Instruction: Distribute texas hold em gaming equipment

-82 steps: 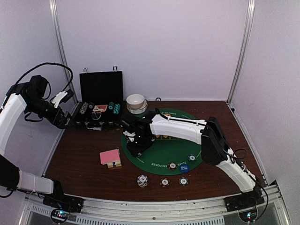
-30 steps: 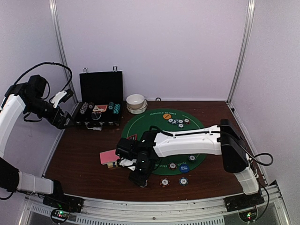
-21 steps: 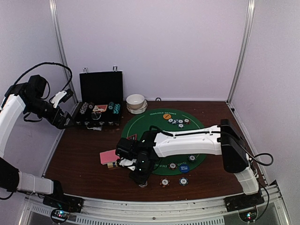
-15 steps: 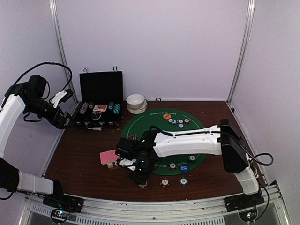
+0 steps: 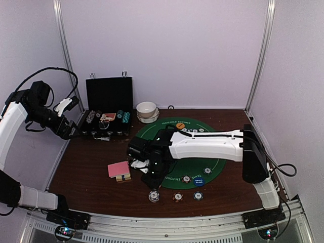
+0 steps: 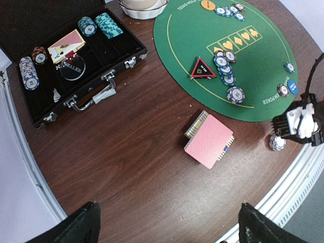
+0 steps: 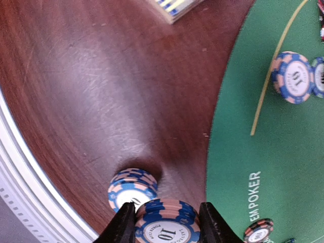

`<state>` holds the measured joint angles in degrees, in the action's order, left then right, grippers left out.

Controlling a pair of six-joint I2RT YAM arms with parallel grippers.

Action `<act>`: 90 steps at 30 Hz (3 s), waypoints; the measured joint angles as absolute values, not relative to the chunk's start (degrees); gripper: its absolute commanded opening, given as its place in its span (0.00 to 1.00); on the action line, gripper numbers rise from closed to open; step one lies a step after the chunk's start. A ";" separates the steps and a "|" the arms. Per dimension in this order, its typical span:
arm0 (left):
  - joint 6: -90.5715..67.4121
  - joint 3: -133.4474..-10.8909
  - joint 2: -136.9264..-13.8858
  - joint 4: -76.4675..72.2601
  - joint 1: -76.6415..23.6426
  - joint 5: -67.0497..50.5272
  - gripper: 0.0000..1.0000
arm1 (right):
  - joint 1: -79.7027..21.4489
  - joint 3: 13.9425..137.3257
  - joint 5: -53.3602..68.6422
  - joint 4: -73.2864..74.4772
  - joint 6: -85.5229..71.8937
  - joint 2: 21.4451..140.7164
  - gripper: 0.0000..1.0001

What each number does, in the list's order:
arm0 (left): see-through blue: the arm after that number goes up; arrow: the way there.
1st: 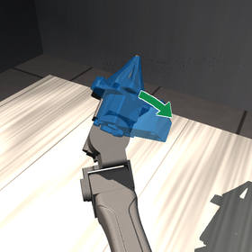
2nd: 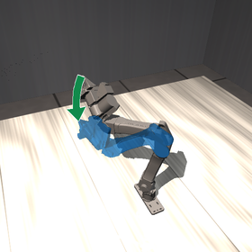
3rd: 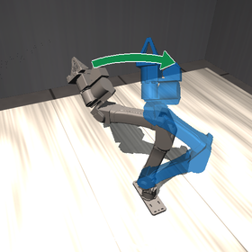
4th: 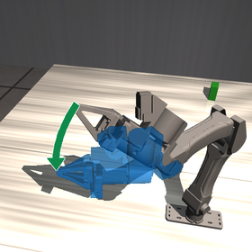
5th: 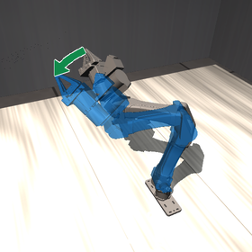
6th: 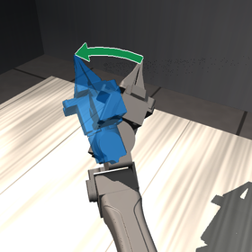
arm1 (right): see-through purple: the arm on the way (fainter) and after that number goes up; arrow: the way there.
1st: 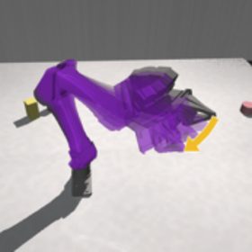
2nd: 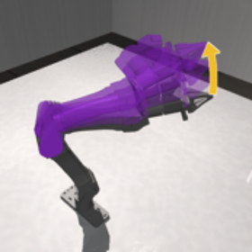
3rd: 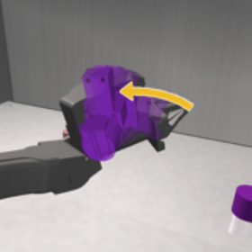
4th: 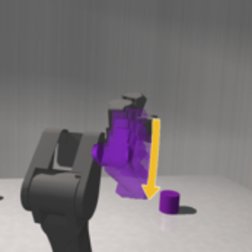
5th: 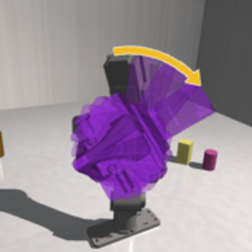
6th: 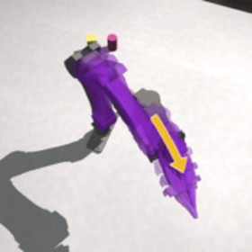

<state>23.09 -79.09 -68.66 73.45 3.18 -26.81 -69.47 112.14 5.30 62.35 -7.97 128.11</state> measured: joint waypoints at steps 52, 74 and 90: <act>23.66 -78.72 -69.47 73.56 3.18 -26.96 0.98 | -35.79 144.62 -3.16 54.24 -10.74 153.14 0.56; 23.68 -78.41 -69.41 73.56 3.18 -26.83 0.98 | -42.87 131.55 -6.20 51.75 -7.38 134.34 0.77; 23.64 -78.39 -68.69 73.56 3.18 -26.50 0.98 | -67.40 102.56 -1.43 47.83 -9.39 119.24 0.91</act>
